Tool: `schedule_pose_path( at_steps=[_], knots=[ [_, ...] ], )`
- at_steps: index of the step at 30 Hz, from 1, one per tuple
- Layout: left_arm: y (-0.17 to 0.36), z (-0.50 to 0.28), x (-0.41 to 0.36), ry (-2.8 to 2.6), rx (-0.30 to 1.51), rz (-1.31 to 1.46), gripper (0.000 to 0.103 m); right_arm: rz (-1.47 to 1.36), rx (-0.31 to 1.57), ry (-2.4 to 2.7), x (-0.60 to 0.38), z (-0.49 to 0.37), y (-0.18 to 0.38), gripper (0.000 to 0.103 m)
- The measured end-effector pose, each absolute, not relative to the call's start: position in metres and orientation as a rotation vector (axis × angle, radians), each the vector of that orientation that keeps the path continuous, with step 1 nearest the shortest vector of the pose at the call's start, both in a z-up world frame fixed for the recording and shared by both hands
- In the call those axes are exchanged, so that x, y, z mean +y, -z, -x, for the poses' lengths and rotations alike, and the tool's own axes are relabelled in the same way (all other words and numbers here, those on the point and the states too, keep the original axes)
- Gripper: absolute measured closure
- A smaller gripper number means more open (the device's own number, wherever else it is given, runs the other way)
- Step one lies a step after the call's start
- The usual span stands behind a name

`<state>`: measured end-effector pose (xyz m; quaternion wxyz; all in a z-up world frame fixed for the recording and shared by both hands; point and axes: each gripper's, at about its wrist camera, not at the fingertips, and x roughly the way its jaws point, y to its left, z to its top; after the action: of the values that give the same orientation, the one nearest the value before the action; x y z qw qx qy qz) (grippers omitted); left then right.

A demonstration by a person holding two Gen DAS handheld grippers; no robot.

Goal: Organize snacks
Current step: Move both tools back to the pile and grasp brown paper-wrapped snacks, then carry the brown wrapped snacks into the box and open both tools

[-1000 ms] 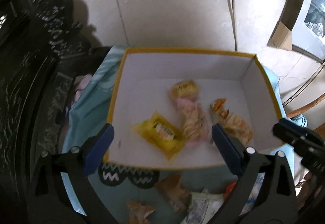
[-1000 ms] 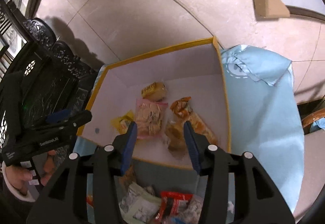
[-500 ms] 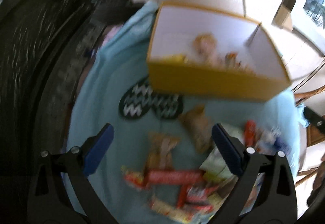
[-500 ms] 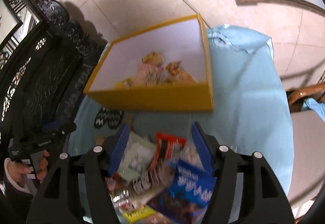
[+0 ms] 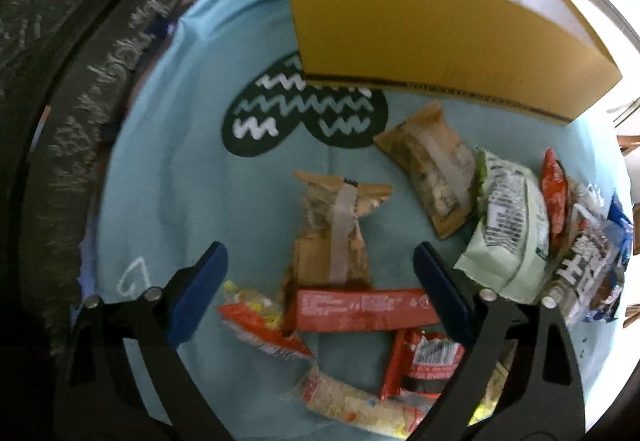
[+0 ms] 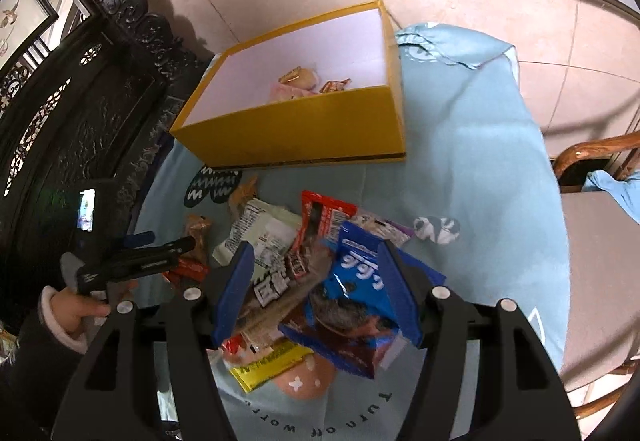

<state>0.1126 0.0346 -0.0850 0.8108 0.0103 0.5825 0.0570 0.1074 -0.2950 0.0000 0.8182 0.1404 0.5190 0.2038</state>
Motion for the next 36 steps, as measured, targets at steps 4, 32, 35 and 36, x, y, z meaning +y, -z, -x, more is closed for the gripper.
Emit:
schedule_pose_path(
  at_steps=[4,32,35,36],
  knots=[
    [0.112,-0.123,0.032,-0.092,1.308,-0.014,0.060,-0.298,1.099,-0.416,-0.300,-0.103,-0.003,0.038],
    [0.082,-0.136,0.102,-0.194,1.253,0.111,0.073,0.323,1.232,-0.604,-0.046,-0.187,0.098,0.050],
    [0.089,-0.138,0.102,-0.199,1.269,0.117,0.073,0.371,1.255,-0.587,-0.043,-0.190,0.113,0.052],
    [0.091,-0.139,0.101,-0.202,1.276,0.116,0.073,0.362,1.248,-0.593,-0.045,-0.190,0.113,0.054]
  ],
)
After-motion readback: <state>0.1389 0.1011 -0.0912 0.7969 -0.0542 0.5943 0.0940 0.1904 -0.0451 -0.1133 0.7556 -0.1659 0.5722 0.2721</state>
